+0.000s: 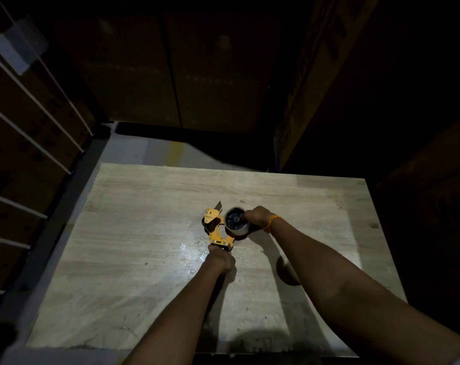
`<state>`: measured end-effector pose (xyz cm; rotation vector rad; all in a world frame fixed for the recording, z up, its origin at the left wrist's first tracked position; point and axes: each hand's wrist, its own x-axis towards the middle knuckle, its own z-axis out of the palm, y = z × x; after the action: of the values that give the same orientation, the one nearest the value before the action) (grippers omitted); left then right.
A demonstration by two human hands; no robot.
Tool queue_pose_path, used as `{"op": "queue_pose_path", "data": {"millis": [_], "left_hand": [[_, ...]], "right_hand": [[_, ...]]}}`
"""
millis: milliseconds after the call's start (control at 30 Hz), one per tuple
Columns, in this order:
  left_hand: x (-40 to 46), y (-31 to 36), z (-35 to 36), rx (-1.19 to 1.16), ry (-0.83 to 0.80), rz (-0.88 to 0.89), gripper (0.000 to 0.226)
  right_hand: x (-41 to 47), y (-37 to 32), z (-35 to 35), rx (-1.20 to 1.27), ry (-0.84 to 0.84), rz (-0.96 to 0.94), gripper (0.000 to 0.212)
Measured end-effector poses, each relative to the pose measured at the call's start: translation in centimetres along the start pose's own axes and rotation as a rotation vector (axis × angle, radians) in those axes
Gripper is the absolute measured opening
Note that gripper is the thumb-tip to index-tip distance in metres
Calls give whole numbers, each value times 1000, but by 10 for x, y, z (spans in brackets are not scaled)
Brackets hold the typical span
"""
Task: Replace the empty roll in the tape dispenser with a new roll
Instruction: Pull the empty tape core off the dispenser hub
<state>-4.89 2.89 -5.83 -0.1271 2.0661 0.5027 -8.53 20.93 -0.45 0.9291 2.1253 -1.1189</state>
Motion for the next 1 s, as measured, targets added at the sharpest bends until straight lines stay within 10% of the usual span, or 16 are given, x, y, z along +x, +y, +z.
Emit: {"op": "queue_pose_path", "data": {"millis": [233,433,800,1000], "left_hand": [[-17,7,-7,-76,63,55,75],[7,-8,8,-248,50,-24,73],[1,-2,9,-262,96,-50,62],[-12,2,7,-235,126,-62,57]], "right_hand": [[4,24,-8,-86,-26,-61,55],[-2,4,8,-772,3,-467,135],[-23,-18,28,-971,159,-674,63],[-36,-21,9,-1049,94,-817,63]]}}
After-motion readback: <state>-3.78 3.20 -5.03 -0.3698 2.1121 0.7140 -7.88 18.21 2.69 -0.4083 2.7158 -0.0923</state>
